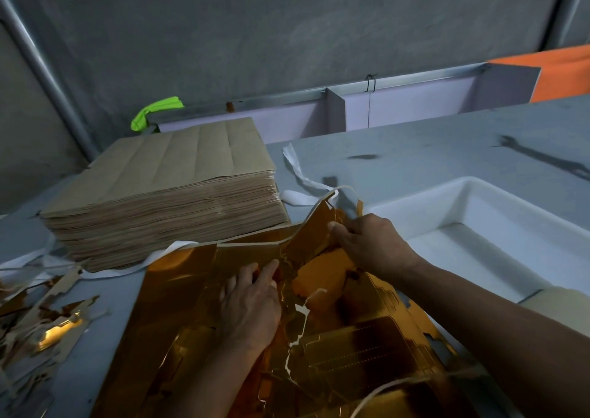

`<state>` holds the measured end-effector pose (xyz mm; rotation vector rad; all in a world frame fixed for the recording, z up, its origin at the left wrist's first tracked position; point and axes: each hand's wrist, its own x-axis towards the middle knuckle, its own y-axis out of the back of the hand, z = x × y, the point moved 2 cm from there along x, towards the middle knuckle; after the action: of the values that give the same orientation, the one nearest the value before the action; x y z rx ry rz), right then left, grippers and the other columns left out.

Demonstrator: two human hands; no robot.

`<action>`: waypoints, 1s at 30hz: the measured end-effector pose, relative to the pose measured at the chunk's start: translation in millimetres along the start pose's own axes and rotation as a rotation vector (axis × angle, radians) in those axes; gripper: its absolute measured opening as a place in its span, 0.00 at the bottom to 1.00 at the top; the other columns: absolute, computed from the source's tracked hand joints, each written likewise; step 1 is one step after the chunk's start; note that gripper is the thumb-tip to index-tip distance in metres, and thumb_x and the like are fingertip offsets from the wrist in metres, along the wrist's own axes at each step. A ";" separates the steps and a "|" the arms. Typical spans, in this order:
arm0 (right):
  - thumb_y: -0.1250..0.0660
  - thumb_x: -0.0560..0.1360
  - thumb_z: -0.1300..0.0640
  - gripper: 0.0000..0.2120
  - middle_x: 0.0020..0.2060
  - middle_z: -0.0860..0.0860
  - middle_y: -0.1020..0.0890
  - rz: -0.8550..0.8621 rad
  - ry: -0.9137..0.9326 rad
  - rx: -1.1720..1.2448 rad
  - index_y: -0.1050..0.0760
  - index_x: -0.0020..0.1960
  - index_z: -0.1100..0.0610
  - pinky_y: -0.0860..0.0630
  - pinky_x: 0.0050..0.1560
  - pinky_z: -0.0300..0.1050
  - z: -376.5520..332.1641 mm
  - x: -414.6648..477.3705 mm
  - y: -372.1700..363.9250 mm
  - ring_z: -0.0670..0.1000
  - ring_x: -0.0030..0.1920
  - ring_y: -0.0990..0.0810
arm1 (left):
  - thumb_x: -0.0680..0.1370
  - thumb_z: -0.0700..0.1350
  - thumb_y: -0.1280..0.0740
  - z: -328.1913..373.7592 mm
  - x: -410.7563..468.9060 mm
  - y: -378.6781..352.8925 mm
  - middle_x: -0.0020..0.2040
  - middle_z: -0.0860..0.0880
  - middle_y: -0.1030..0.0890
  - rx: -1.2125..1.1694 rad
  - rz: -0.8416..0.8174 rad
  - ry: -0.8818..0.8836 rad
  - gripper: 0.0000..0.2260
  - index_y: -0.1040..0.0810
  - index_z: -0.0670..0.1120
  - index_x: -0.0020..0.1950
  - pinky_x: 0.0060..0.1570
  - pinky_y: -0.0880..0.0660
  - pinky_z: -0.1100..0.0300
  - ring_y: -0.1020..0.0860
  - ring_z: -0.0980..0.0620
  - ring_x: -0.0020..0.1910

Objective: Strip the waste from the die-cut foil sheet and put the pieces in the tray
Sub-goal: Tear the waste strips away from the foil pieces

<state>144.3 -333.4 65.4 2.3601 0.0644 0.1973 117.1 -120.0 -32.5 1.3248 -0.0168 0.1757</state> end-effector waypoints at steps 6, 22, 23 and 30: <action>0.38 0.81 0.48 0.18 0.32 0.52 0.22 0.014 0.014 -0.025 0.20 0.43 0.60 0.32 0.29 0.34 3.0 2.7 -3.3 0.45 0.28 0.26 | 0.84 0.55 0.52 4.1 -3.1 5.9 0.78 0.52 0.42 0.000 -0.030 0.002 0.20 0.43 0.64 0.76 0.74 0.44 0.49 0.43 0.51 0.76; 0.36 0.80 0.46 0.18 0.22 0.41 0.25 -0.074 0.131 0.064 0.24 0.33 0.49 0.34 0.25 0.30 4.1 1.4 3.0 0.38 0.24 0.27 | 0.80 0.39 0.37 46.8 57.0 66.4 0.66 0.53 0.28 -0.527 -0.022 0.064 0.22 0.29 0.60 0.68 0.37 0.30 0.63 0.22 0.52 0.53; 0.37 0.80 0.46 0.17 0.23 0.38 0.25 -0.083 0.154 0.064 0.24 0.33 0.48 0.34 0.25 0.29 1.9 -0.3 3.6 0.38 0.25 0.26 | 0.79 0.37 0.37 51.7 61.2 68.4 0.67 0.52 0.27 -0.599 -0.055 0.076 0.23 0.29 0.60 0.69 0.36 0.29 0.62 0.21 0.51 0.52; 0.37 0.80 0.47 0.17 0.24 0.43 0.27 -0.054 0.340 0.079 0.25 0.33 0.47 0.34 0.29 0.34 -5.3 -5.1 7.8 0.41 0.26 0.27 | 0.80 0.34 0.42 68.2 75.2 69.7 0.72 0.50 0.29 -0.676 -0.287 0.024 0.26 0.35 0.56 0.75 0.27 0.30 0.68 0.21 0.48 0.52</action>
<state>138.3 -335.8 74.0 2.3757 0.3034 0.5778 187.7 -160.7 59.8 0.6393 0.1247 -0.0603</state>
